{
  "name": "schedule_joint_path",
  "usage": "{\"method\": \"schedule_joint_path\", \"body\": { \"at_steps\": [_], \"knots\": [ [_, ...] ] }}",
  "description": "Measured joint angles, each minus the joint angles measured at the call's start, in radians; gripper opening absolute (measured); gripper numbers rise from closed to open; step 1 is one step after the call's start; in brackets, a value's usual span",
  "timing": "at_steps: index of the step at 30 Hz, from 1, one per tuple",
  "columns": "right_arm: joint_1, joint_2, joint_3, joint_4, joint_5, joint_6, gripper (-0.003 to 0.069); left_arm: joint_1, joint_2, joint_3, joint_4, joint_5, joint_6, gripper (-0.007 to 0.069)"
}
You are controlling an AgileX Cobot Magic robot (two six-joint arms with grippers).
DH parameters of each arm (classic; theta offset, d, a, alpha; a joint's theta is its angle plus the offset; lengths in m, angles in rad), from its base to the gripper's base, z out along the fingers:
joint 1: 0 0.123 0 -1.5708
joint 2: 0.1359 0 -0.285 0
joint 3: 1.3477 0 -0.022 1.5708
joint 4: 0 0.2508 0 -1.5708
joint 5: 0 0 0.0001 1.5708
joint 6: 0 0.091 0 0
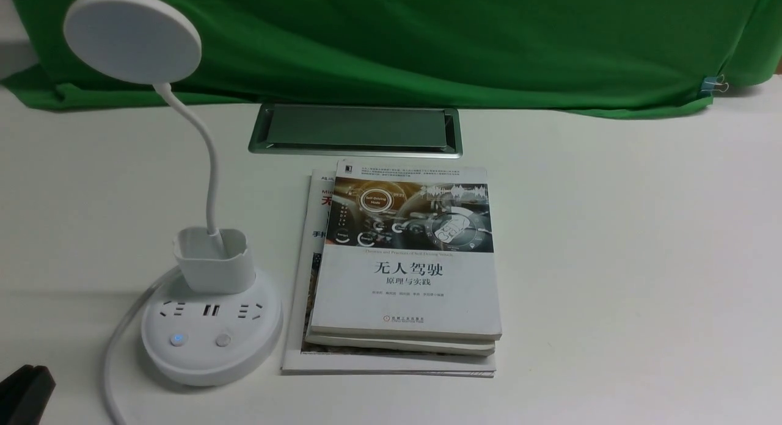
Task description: Turn off the desk lamp on the white desktop by hand.
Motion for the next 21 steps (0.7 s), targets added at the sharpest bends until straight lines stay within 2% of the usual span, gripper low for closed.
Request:
{"method": "schedule_joint_path", "body": {
  "at_steps": [21],
  "knots": [
    [0.0, 0.0, 0.0, 0.0, 0.0, 0.0, 0.0036, 0.0, 0.0, 0.0, 0.0, 0.0, 0.007, 0.0019]
  ]
}}
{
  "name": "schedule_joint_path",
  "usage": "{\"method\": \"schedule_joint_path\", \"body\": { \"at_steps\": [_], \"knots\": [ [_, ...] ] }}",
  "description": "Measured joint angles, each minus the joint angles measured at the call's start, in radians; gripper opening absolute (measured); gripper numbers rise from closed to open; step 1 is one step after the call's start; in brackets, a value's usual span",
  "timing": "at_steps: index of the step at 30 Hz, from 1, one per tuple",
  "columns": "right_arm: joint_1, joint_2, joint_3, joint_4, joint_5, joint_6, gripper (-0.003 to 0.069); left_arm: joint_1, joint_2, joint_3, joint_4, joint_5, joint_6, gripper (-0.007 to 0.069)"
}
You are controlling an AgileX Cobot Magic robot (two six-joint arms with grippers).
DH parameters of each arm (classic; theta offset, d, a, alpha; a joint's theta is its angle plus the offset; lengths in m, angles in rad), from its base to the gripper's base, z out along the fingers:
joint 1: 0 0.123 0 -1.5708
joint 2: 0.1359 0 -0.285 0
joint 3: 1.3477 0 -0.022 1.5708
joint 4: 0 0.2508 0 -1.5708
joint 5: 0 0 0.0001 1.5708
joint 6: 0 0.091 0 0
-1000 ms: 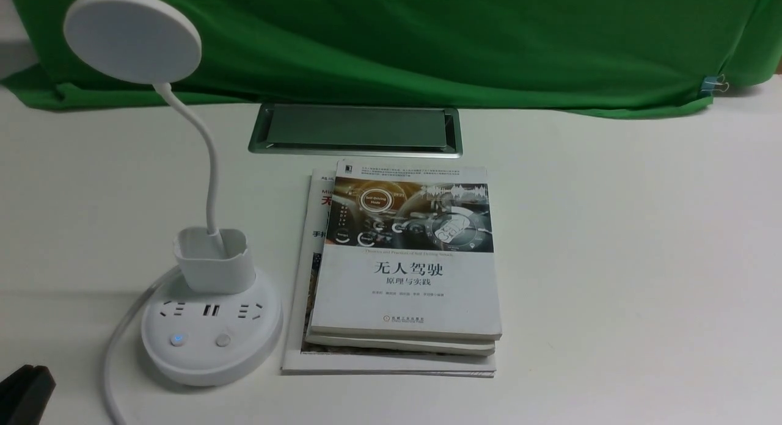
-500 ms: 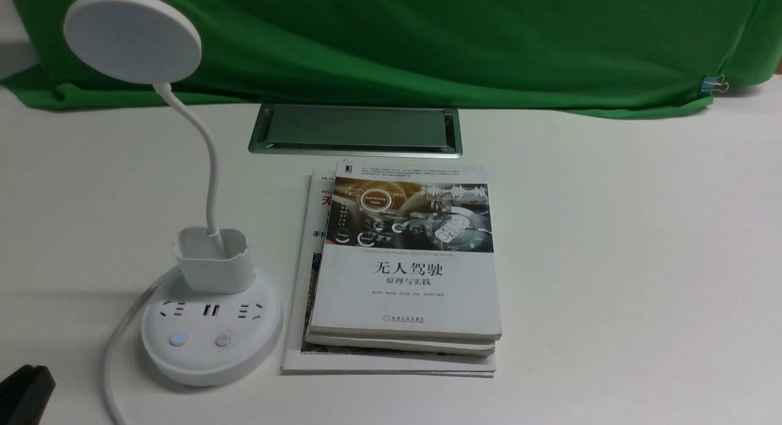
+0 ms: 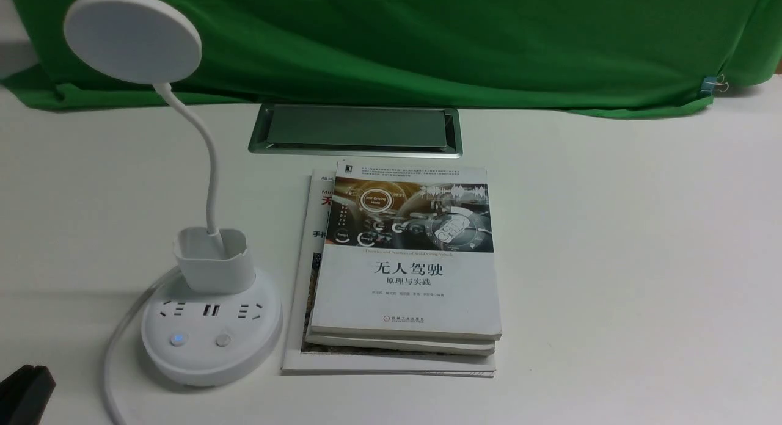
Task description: Turn off the desk lamp on the white desktop by hand.
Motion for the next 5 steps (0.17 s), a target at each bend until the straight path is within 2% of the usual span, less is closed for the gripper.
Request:
{"method": "schedule_joint_path", "body": {
  "at_steps": [5],
  "knots": [
    [0.0, 0.0, 0.0, 0.0, 0.0, 0.0, 0.0036, 0.0, 0.0, 0.0, 0.0, 0.0, 0.0, 0.0019]
  ]
}}
